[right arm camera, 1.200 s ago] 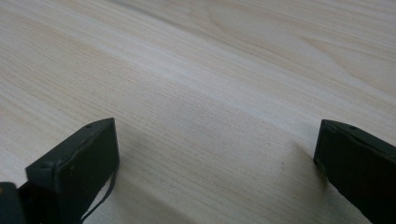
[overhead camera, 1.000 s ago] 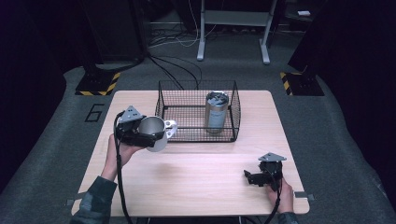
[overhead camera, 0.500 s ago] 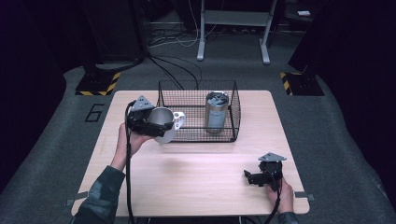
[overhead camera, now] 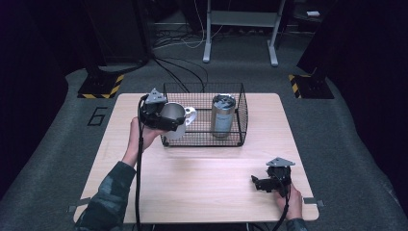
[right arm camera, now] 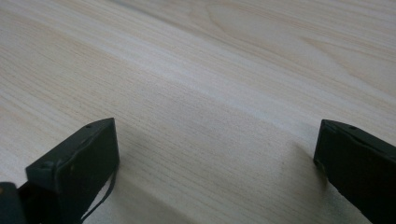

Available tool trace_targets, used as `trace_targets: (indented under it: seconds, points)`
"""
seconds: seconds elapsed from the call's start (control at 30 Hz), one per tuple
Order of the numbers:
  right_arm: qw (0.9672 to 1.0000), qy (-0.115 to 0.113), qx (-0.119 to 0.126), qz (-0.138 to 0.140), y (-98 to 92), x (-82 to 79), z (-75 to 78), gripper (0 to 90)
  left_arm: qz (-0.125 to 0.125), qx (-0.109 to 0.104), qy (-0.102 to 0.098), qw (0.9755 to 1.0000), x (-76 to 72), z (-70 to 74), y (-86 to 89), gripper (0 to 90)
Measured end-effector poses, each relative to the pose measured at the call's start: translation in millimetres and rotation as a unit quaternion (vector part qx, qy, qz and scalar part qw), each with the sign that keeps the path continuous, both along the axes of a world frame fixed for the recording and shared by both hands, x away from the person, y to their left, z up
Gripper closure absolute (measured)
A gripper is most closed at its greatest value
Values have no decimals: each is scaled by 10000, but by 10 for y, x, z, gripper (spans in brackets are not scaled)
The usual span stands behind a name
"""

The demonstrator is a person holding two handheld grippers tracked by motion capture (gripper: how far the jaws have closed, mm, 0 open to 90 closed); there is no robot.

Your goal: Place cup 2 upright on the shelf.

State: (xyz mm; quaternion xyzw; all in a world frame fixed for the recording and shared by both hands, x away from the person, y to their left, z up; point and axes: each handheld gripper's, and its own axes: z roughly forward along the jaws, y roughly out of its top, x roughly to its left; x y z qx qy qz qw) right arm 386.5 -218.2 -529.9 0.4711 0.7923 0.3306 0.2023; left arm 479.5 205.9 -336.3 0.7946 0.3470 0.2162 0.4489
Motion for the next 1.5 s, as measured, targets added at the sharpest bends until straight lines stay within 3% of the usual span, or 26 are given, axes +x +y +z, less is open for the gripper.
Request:
trace_targets:
  seconds: [0.77,0.97,1.5]
  points:
    - [10000,13,63,-30,7,-3,2,0,321,131,61,9994,466,27,-284,61]
    - [10000,-1,-12,13,-3,0,1,0,285,320,174,9989,546,-42,-344,61]
    - [10000,-2,-3,3,0,0,0,0,417,322,380,9979,728,-193,-362,61]
